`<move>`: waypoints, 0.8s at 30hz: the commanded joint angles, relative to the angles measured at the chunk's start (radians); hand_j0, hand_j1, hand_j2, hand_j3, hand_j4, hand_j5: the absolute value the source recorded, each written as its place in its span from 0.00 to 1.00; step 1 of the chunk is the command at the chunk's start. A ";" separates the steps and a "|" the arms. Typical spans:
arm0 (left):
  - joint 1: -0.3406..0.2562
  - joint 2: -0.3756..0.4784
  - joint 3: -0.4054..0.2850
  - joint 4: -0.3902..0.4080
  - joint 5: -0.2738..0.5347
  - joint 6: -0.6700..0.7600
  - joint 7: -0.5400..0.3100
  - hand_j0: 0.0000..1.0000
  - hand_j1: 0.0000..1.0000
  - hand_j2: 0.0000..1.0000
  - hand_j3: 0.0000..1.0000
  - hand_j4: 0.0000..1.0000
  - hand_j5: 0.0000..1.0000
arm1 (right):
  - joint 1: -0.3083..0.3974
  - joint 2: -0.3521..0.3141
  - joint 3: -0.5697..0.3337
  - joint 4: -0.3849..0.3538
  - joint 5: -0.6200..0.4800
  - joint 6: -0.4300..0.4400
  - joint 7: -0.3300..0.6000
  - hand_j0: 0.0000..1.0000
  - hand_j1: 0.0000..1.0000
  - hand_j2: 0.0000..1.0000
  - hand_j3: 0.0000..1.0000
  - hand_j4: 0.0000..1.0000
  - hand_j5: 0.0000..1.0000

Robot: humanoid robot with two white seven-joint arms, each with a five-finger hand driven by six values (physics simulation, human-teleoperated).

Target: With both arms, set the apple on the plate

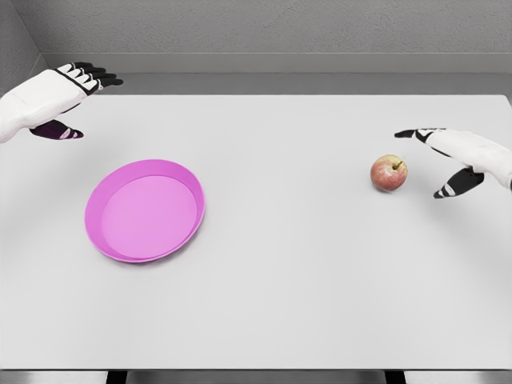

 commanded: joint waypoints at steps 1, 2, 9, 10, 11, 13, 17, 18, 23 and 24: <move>0.000 0.003 0.001 0.000 0.006 0.000 0.000 1.00 1.00 1.00 1.00 1.00 1.00 | -0.008 0.009 0.000 0.007 0.000 0.004 0.057 1.00 1.00 1.00 1.00 1.00 1.00; 0.000 0.001 0.001 0.001 0.006 0.000 0.002 1.00 1.00 1.00 1.00 1.00 1.00 | -0.017 0.013 0.000 0.012 0.002 0.004 0.074 1.00 1.00 1.00 1.00 1.00 1.00; -0.008 0.000 0.006 0.032 0.006 0.000 0.002 1.00 1.00 1.00 1.00 1.00 1.00 | -0.195 0.117 0.207 0.125 0.002 0.002 0.138 1.00 1.00 1.00 1.00 1.00 1.00; -0.008 0.000 0.006 0.032 0.006 0.000 0.000 1.00 1.00 1.00 1.00 1.00 1.00 | -0.196 0.123 0.209 0.130 0.002 0.002 0.140 1.00 1.00 1.00 1.00 1.00 1.00; -0.008 -0.002 0.006 0.032 0.006 0.000 0.000 1.00 1.00 1.00 1.00 1.00 1.00 | -0.202 0.123 0.209 0.131 0.002 0.004 0.140 1.00 1.00 1.00 1.00 1.00 1.00; -0.008 -0.002 0.006 0.032 0.006 0.000 0.000 1.00 1.00 1.00 1.00 1.00 1.00 | -0.202 0.123 0.212 0.131 0.000 0.004 0.140 1.00 1.00 1.00 1.00 1.00 1.00; -0.008 -0.005 0.006 0.032 0.006 0.000 0.000 1.00 1.00 1.00 1.00 1.00 1.00 | -0.213 0.126 0.221 0.160 0.000 0.004 0.140 1.00 1.00 1.00 1.00 1.00 1.00; -0.008 -0.005 0.006 0.032 0.006 0.000 0.000 1.00 1.00 1.00 1.00 1.00 1.00 | -0.247 0.137 0.244 0.183 0.002 0.004 0.141 1.00 1.00 1.00 1.00 1.00 1.00; -0.008 -0.006 0.009 0.030 0.004 0.000 0.000 1.00 1.00 1.00 1.00 1.00 1.00 | -0.313 0.180 0.305 0.301 0.000 0.004 0.141 1.00 1.00 1.00 1.00 1.00 1.00; -0.006 -0.008 0.009 0.030 0.004 0.000 0.000 1.00 1.00 1.00 1.00 1.00 1.00 | -0.314 0.180 0.307 0.314 0.002 0.002 0.141 1.00 1.00 1.00 1.00 1.00 1.00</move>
